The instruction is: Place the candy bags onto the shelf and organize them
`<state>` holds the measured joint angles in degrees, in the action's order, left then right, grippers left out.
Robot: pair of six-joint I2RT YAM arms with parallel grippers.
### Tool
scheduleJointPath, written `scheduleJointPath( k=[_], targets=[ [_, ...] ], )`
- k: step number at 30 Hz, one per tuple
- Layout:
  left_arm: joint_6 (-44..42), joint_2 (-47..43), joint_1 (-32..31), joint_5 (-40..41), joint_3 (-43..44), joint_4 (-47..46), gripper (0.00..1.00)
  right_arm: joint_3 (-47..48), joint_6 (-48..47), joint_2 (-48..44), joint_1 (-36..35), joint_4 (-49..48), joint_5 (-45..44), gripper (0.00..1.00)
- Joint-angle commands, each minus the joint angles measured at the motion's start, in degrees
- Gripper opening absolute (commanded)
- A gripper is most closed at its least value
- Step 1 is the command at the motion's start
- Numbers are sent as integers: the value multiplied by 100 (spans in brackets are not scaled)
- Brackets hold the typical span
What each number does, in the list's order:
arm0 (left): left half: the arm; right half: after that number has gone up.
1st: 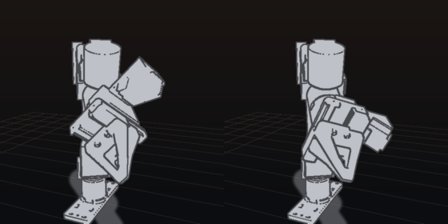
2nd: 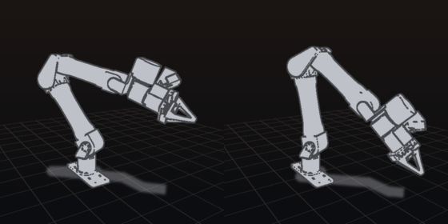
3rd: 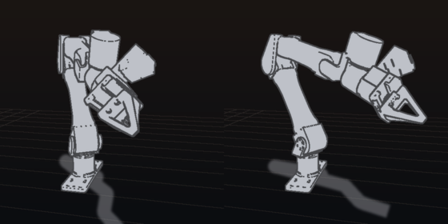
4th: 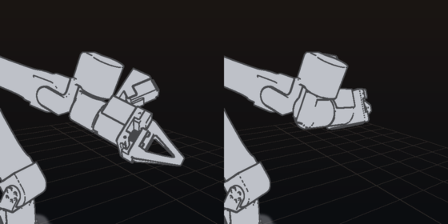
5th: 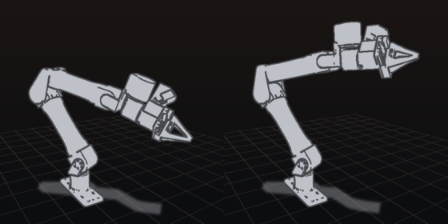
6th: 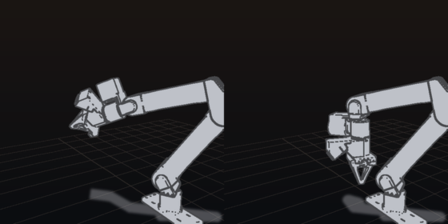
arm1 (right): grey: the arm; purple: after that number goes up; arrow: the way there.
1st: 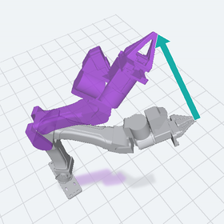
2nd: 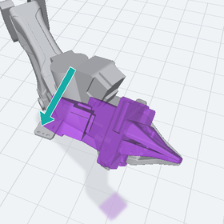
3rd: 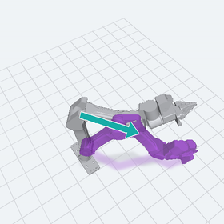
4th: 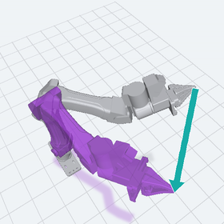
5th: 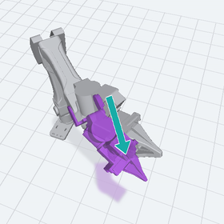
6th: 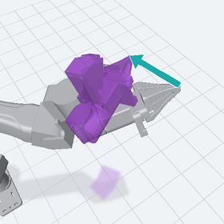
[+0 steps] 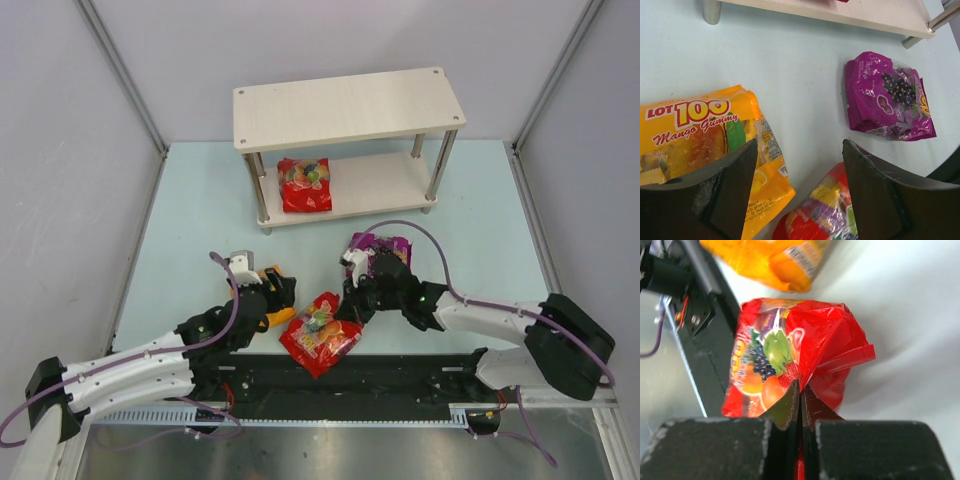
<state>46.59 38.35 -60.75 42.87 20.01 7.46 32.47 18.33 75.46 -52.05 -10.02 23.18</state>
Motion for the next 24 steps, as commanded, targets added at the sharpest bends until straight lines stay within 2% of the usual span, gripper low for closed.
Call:
scheduleJointPath(
  k=[1, 5, 7, 12, 15, 17, 21, 24],
  targets=[
    [175, -73, -33, 37, -41, -61, 74, 163, 346, -1023, -50, 412, -1366, 0],
    [79, -73, -33, 63, 29, -201, 74, 163, 995, -1797, -375, 404, -2983, 0],
    [52, -47, -33, 151, 160, -123, 74, 163, 1680, -1982, -437, 483, -3923, 0],
    [-27, -117, -33, 274, 293, -87, 73, 172, 2858, -1790, -814, 554, -6021, 0],
    [-88, -161, -33, 292, 302, -61, 73, 224, 3387, -1439, -982, 343, -6841, 0],
    [-80, -161, -33, 309, 328, -8, 73, 521, 3992, -1054, -1122, 553, -7185, 0],
    [-53, -196, -25, 397, 354, 158, 74, 848, 4345, -446, -1596, 476, -8115, 0],
    [-53, -222, -24, 476, 363, 229, 74, 1242, 4881, 11, -1957, 911, -8312, 0]
  ],
)
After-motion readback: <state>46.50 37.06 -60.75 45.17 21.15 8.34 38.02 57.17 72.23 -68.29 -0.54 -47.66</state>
